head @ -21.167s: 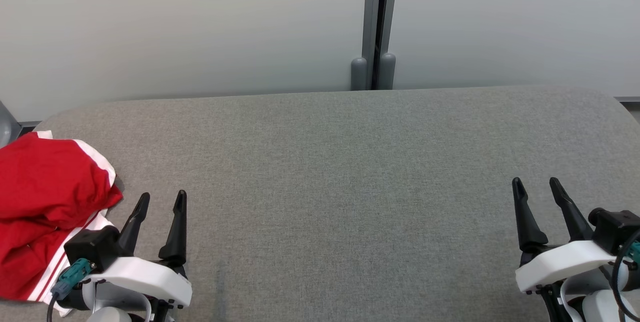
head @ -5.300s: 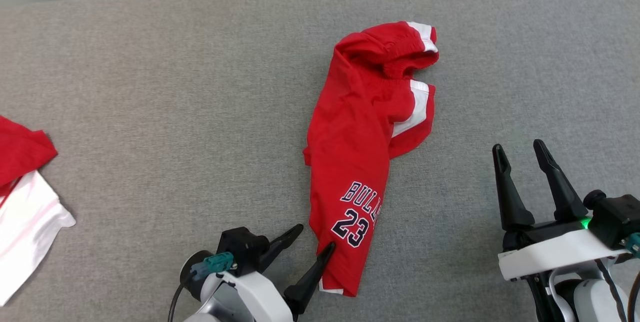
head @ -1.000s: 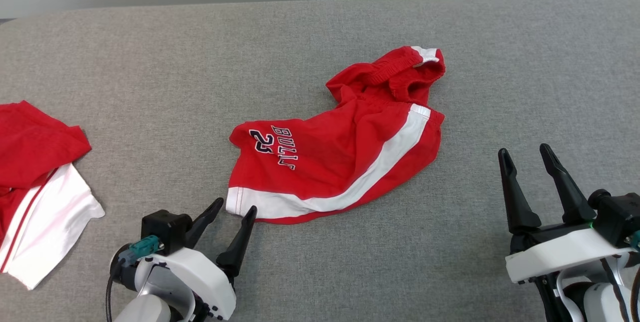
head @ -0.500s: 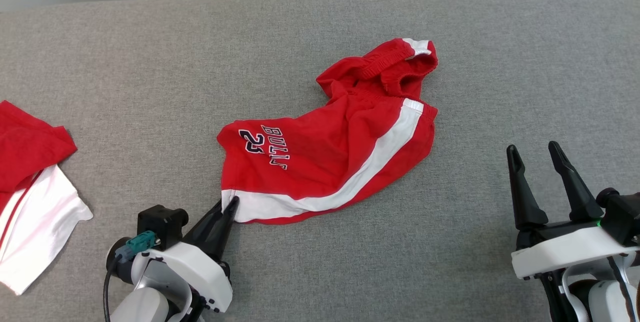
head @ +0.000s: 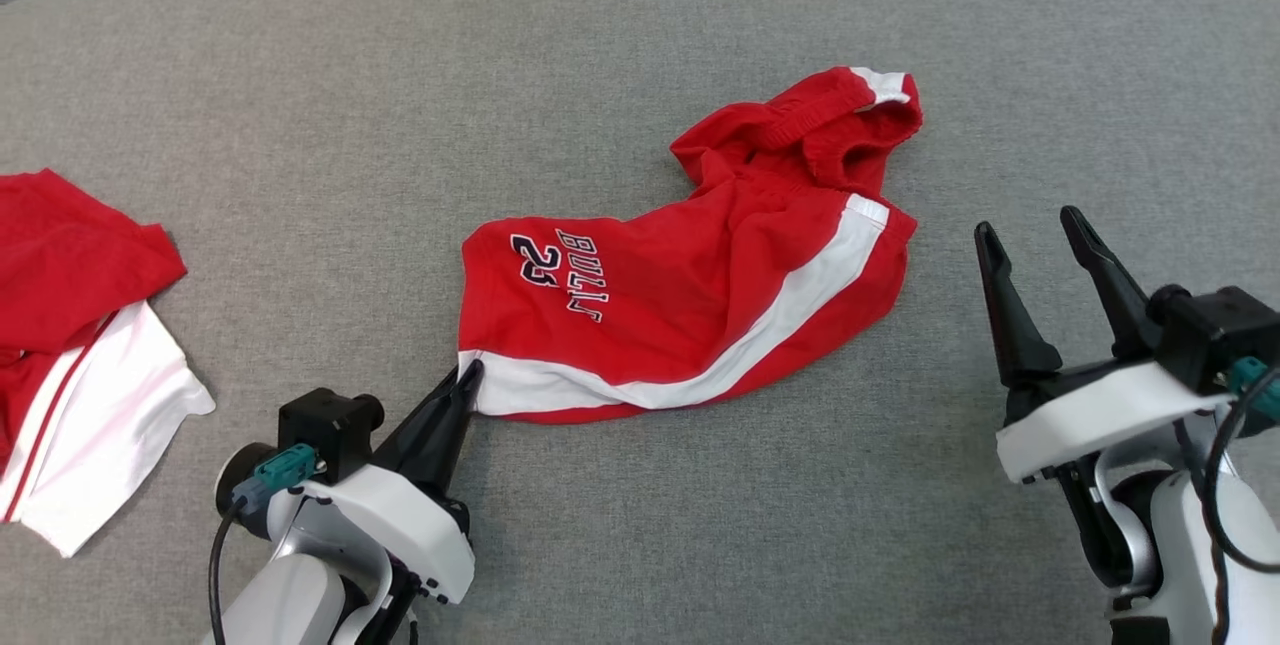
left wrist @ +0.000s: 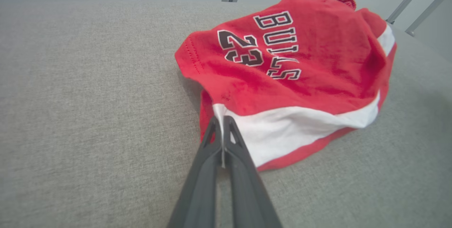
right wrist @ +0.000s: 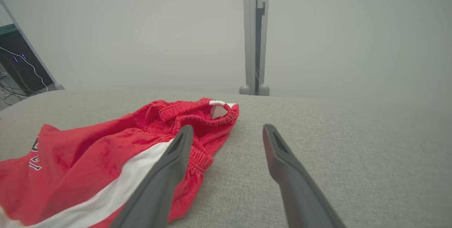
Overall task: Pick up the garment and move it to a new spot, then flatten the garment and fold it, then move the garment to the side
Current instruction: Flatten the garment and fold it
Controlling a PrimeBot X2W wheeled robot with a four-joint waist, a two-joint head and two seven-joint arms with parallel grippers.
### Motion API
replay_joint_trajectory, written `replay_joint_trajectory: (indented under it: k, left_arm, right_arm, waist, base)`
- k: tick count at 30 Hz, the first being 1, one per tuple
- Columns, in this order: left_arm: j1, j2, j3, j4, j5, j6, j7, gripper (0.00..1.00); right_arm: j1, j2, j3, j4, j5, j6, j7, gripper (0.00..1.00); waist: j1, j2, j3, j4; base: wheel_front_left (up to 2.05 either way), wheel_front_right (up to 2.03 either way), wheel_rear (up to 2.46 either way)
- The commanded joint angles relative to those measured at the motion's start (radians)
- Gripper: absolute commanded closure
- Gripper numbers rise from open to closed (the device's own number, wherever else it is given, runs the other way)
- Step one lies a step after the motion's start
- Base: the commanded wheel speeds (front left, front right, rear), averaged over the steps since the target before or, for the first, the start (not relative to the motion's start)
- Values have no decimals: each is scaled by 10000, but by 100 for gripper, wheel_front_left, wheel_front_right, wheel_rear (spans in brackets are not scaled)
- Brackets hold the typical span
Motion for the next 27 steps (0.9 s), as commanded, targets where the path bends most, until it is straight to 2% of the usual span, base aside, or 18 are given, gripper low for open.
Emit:
replay_joint_trajectory:
  k: [1, 14, 23, 24, 25, 26, 27]
  left_arm:
    - [-272, 49, 26, -35, 63, -17, -18, 100]
    - [-736, -142, -130, 120, 134, -155, -324, 100]
    - [-951, -156, -153, 349, 126, -190, -511, 100]
    - [-988, -156, -148, 354, 122, -187, -538, 100]
    - [-1018, -152, -136, 367, 120, -175, -554, 100]
    - [-1042, -151, -125, 378, 116, -159, -596, 100]
    - [-1066, -150, -109, 377, 118, -137, -623, 100]
  right_arm:
    - [-148, -127, 56, 71, -28, 2, 31, 0]
    - [-2041, -1558, 2363, 1597, 575, 2, 1187, 0]
    - [-2622, -2426, 3616, 1599, 1563, 2, 2512, 0]
    - [-2658, -2457, 3674, 1533, 1677, 2, 2535, 11]
    - [-2675, -2510, 3733, 1483, 1762, 2, 2584, 54]
    - [-2669, -2567, 3778, 1397, 1829, 2, 2561, 69]
    - [-2659, -2607, 3824, 1321, 1909, 2, 2523, 100]
  waist:
    - [0, 0, 107, 115]
    - [0, 0, 792, 682]
    - [0, 0, 961, 644]
    - [0, 0, 969, 637]
    - [0, 0, 980, 627]
    - [0, 0, 990, 618]
    - [0, 0, 997, 610]
  base:
    - [0, 0, 0]
    - [0, 0, 0]
    - [0, 0, 0]
    - [0, 0, 0]
    - [0, 0, 0]
    - [0, 0, 0]
    - [0, 0, 0]
